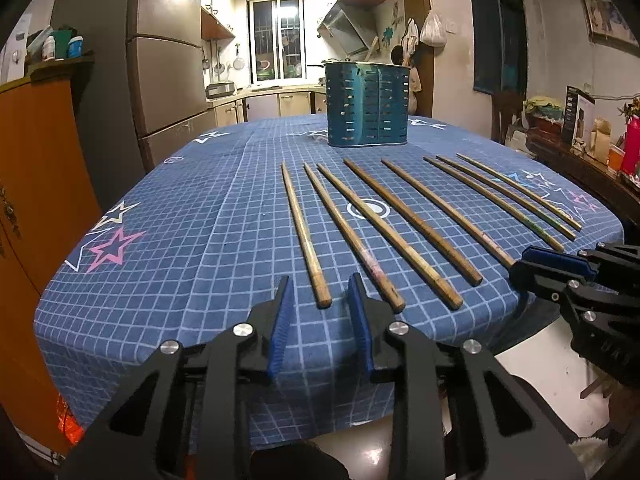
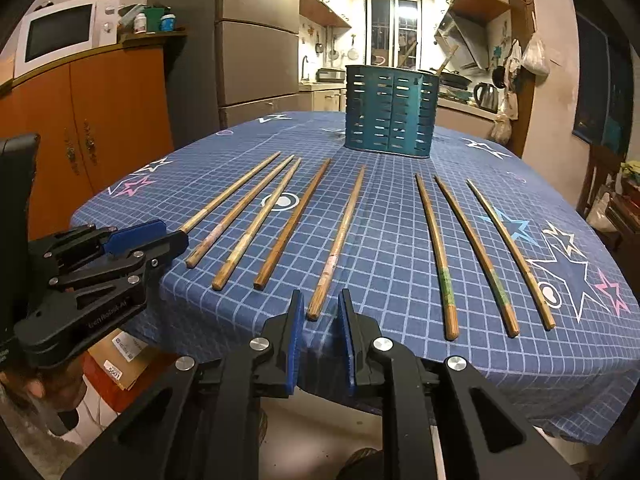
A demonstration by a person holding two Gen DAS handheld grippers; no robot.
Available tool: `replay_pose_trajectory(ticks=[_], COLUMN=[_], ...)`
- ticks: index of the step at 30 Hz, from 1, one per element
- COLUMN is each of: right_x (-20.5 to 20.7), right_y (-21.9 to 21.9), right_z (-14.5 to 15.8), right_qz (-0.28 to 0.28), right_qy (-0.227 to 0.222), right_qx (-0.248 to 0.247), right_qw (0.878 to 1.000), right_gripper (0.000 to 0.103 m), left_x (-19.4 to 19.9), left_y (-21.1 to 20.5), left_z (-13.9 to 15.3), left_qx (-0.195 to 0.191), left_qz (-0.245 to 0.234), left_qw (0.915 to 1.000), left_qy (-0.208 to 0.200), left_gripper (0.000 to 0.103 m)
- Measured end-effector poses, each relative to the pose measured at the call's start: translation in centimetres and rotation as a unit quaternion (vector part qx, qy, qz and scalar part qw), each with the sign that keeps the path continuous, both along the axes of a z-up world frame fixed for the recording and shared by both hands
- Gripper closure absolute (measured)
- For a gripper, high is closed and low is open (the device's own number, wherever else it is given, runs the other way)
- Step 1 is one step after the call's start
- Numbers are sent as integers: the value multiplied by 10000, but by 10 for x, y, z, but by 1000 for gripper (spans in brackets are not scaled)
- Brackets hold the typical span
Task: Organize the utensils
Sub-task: 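Close the left tool on a chopstick while the right tool grasps another chopstick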
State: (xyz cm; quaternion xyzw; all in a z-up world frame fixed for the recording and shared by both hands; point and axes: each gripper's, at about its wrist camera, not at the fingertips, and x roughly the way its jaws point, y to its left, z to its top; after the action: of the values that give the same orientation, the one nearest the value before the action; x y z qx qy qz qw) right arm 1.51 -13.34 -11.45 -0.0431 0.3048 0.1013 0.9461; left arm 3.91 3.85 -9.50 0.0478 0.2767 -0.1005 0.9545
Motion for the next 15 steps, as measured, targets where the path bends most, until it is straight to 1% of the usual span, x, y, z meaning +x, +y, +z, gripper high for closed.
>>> replay_pose_trajectory(ticks=[4, 6, 12, 15], right_x=[-1, -4, -8, -9], right_y=[1, 3, 10, 9], right_z=[-1, -3, -6, -6], right_qz=[-122, -210, -340, -418], right_qy=[-55, -152, -326, -356], right_qx=[-11, -71, -133, -6], right_qw=[9999, 9996, 9988, 9985], right_gripper=[84, 84, 91, 92], left_x=[-2, -2, -2, -2], left_y=[0, -1, -1, -2], left_z=[-2, -3, -5, -6], left_qx=[-47, -49, -71, -89], left_qz=[-11, -21, -38, -47], left_qw=[9999, 9998, 9996, 9994], left_qy=[-98, -168, -280, -319], left_gripper=[79, 81, 83, 83])
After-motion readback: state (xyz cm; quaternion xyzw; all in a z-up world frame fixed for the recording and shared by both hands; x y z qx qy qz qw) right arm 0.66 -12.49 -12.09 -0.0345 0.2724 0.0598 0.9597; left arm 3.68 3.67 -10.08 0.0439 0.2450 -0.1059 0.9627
